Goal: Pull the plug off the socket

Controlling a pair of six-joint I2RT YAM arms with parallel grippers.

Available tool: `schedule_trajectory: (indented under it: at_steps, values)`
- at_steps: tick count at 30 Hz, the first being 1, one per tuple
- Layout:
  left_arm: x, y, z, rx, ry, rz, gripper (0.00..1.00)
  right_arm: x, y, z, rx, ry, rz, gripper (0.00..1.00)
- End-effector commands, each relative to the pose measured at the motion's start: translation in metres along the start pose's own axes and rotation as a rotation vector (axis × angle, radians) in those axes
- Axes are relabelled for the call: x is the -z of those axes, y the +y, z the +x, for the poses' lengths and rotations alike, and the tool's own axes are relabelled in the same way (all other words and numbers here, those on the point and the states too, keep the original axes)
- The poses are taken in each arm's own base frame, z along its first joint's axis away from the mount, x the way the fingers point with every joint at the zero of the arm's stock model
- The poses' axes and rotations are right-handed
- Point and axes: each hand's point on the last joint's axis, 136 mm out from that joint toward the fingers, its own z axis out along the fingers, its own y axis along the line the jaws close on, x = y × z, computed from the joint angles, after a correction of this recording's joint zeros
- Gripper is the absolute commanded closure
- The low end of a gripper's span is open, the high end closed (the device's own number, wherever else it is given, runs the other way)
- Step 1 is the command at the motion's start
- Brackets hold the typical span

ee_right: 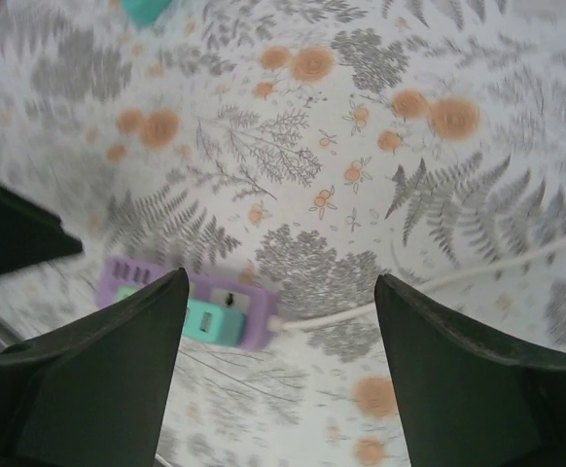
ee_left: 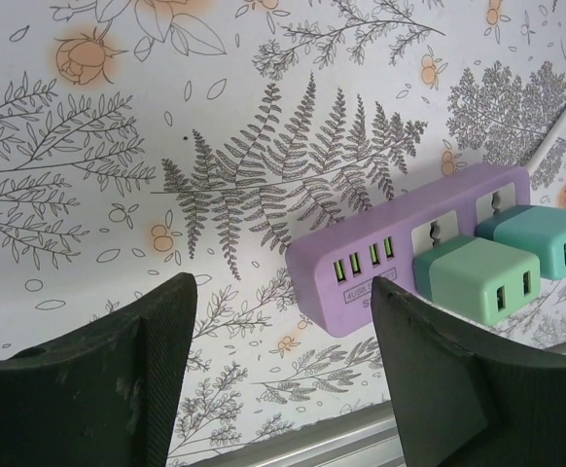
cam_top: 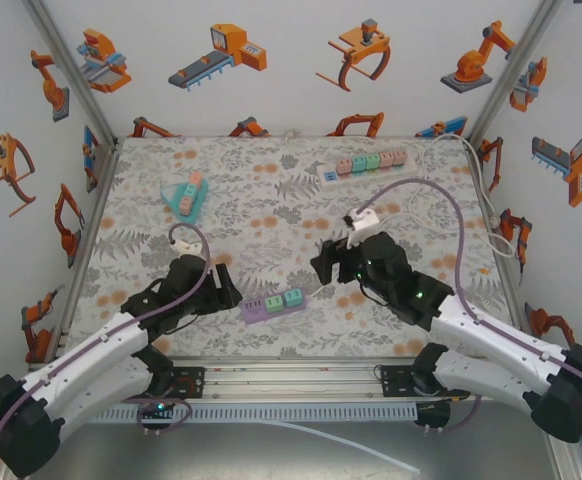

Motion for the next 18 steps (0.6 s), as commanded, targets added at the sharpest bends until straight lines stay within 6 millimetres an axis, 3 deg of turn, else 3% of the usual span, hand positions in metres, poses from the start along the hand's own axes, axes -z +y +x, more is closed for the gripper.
schedule_trajectory:
  at_steps: [1, 6, 14, 18]
  values:
    - [0.0, -0.01, 0.002, 0.067, 0.047, 0.07, 0.32, -0.005, 0.047, 0.022, 0.557, 0.061, -0.295, 0.28]
    - [-0.003, -0.021, 0.002, 0.151, 0.063, 0.157, 0.32, -0.016, 0.082, 0.056, 0.727, 0.138, -0.577, 0.25]
    - [-0.012, -0.014, 0.014, 0.179, 0.099, 0.151, 0.3, -0.052, 0.094, 0.093, 0.738, 0.222, -0.704, 0.29]
    - [-0.018, -0.014, 0.019, 0.189, 0.123, 0.152, 0.3, -0.067, 0.101, 0.1, 0.7, 0.212, -0.739, 0.39]
